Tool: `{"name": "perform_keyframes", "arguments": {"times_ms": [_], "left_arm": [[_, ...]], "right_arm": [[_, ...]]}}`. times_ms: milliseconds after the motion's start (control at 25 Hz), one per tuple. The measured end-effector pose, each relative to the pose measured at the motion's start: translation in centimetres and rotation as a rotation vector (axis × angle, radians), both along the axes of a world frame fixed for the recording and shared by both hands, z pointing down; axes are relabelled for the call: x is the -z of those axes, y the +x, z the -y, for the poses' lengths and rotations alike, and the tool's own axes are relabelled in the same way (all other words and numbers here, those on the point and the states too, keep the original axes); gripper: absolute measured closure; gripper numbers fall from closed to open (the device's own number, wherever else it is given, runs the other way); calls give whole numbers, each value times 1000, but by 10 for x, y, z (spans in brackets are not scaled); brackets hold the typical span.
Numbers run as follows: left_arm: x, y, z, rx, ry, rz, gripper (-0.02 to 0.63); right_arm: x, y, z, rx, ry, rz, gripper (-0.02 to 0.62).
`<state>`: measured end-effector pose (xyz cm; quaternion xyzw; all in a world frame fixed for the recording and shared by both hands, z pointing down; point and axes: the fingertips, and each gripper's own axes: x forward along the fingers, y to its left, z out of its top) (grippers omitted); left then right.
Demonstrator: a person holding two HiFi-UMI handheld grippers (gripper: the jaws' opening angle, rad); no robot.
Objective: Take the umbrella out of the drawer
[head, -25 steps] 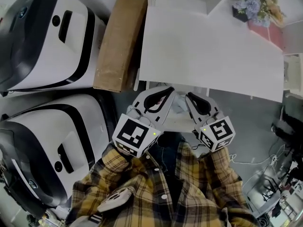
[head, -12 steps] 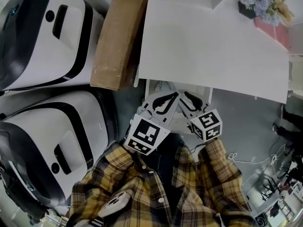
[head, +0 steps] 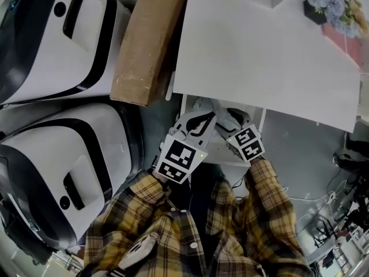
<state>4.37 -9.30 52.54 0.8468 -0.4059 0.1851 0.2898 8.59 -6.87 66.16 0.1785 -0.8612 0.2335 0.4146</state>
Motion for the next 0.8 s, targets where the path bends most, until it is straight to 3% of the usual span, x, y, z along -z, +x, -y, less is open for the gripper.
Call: {"name": "perform_keyframes", "arguments": {"times_ms": [360, 800], "left_arm": [[-27, -6, -7, 8, -60, 18, 583], [-31, -7, -12, 12, -82, 13, 583]], "right_arm": [[-49, -1, -9, 119, -61, -130, 262], [-99, 7, -16, 204, -94, -283, 258]]}}
